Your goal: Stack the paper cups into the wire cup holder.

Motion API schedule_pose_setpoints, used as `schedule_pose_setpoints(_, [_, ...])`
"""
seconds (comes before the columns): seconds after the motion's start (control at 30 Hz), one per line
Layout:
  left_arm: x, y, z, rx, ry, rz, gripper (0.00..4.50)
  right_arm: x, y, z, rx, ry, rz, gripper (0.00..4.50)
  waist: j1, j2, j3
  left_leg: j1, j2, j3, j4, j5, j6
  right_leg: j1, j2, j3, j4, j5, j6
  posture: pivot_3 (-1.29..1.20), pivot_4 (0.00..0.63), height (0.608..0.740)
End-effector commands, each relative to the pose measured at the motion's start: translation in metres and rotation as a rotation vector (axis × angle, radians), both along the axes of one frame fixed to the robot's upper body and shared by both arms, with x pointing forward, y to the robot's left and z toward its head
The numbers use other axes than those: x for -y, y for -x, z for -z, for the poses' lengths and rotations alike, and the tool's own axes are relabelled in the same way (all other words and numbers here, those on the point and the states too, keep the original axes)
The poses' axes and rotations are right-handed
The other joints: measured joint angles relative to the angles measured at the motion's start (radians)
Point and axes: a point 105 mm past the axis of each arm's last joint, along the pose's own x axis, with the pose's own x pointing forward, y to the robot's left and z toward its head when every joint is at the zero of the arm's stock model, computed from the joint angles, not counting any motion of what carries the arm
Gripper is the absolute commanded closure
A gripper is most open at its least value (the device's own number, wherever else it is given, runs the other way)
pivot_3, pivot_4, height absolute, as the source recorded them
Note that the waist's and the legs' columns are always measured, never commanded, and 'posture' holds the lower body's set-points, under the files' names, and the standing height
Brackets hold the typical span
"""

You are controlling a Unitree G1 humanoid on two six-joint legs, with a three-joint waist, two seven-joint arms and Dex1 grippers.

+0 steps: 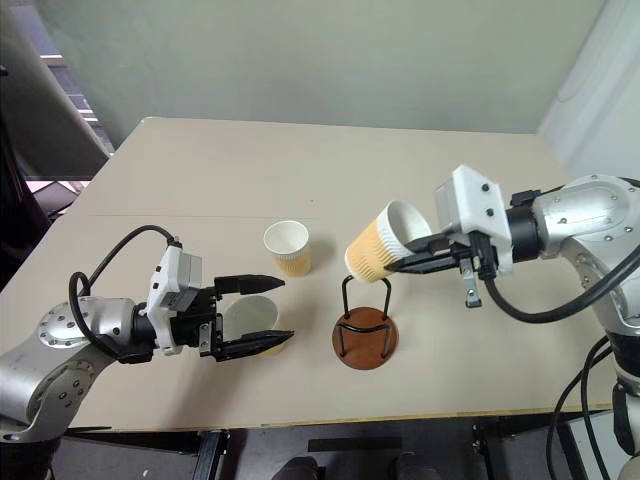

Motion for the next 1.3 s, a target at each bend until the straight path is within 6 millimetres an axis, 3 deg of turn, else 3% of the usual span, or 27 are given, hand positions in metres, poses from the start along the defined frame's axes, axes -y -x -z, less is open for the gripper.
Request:
schedule_pose_setpoints(0.03, [0.000,0.007,-0.009,0.041,0.002,0.003,0.00,-0.002,0.009,-0.002,0.009,0.004,-0.020,4.46,0.000,0.000,0.000,0.000,0.000,0.000,0.000,0.000,0.000,0.000,0.000,0.000,0.000,0.000,0.000,0.00,0.150,0.740])
schedule_pose_setpoints(0.77, [-0.004,0.006,-0.006,0.027,0.004,-0.024,0.00,-0.001,0.009,0.028,-0.029,0.086,-0.024,4.46,-0.001,0.000,0.000,0.001,0.001,0.000,0.000,0.000,0.000,0.000,-0.001,0.000,0.001,0.000,0.000,0.00,0.150,0.740])
schedule_pose_setpoints(0.9, [-0.004,0.006,-0.006,0.024,0.009,-0.025,0.00,0.000,0.008,0.029,-0.024,0.091,-0.025,3.59,-0.001,0.000,0.000,0.001,0.001,0.000,0.000,0.000,0.000,0.000,-0.001,0.000,0.001,0.000,0.000,0.00,0.150,0.740])
schedule_pose_setpoints(1.1, [-0.008,0.004,-0.005,0.015,-0.009,-0.045,0.00,0.000,0.006,0.030,-0.024,0.092,-0.015,1.47,-0.001,0.000,0.000,0.001,0.001,0.000,0.000,0.000,0.000,0.000,-0.001,0.000,0.001,0.000,0.000,0.00,0.150,0.740])
schedule_pose_setpoints(1.23, [-0.018,-0.005,-0.007,0.028,-0.049,-0.093,0.00,0.012,-0.002,0.027,-0.032,0.068,0.067,0.08,-0.001,0.000,0.000,0.001,0.001,0.000,0.000,0.000,0.000,0.000,-0.001,0.000,0.001,0.000,0.000,0.00,0.150,0.740])
schedule_pose_setpoints(1.3, [-0.027,-0.015,-0.009,0.049,-0.093,-0.141,0.00,0.025,-0.007,0.020,-0.063,-0.014,0.131,0.04,0.003,0.000,0.000,0.001,0.001,0.000,0.000,0.000,0.000,0.001,-0.001,0.000,0.001,0.000,0.000,0.00,0.150,0.740])
